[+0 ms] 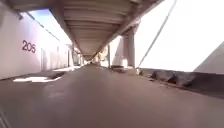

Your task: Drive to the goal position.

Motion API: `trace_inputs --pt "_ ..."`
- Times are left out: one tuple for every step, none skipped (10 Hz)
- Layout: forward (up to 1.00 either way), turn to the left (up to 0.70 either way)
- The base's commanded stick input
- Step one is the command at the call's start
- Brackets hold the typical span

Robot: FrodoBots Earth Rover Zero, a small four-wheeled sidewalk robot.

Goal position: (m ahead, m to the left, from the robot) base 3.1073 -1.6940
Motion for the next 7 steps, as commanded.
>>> trace_inputs --pt "0.70 0.31" --pt "0.70 0.14" --pt "0.70 0.00" --pt "0.70 0.00" --pt "0.70 0.00" --pt "0.70 0.00" --pt "0.70 0.00"
